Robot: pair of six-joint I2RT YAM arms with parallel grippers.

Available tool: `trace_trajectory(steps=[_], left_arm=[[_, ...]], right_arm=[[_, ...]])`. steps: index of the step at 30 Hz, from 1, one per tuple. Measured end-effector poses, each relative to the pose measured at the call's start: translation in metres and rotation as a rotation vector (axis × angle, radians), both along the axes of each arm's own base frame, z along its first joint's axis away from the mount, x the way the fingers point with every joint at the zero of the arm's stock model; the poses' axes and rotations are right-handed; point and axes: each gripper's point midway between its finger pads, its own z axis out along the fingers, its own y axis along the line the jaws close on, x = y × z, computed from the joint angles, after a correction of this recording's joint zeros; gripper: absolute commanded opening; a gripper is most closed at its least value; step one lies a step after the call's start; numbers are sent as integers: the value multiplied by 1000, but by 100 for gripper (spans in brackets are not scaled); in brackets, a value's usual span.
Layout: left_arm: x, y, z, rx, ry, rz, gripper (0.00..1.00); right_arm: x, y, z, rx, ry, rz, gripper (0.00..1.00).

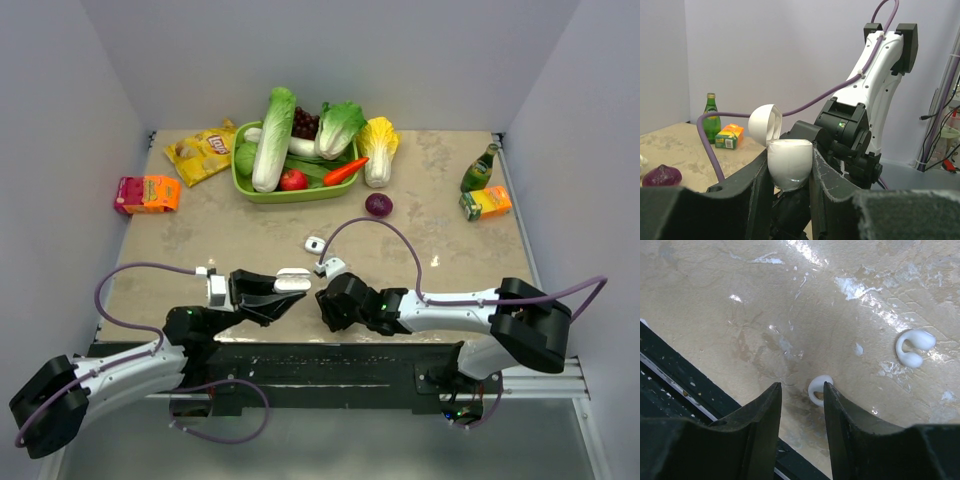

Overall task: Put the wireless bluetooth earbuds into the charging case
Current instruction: Pick up the earbud from the center of the board.

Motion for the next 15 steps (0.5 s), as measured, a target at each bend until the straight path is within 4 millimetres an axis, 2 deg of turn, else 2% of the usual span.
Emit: trace_trajectory(steps=[8,15], left_arm=[[0,0,0,1,1,0,0],[0,0,0,1,1,0,0]], right_arm=[[1,-1,-1,-7,-6,-8,41],[5,-10,-6,-48,-18,-41,39]])
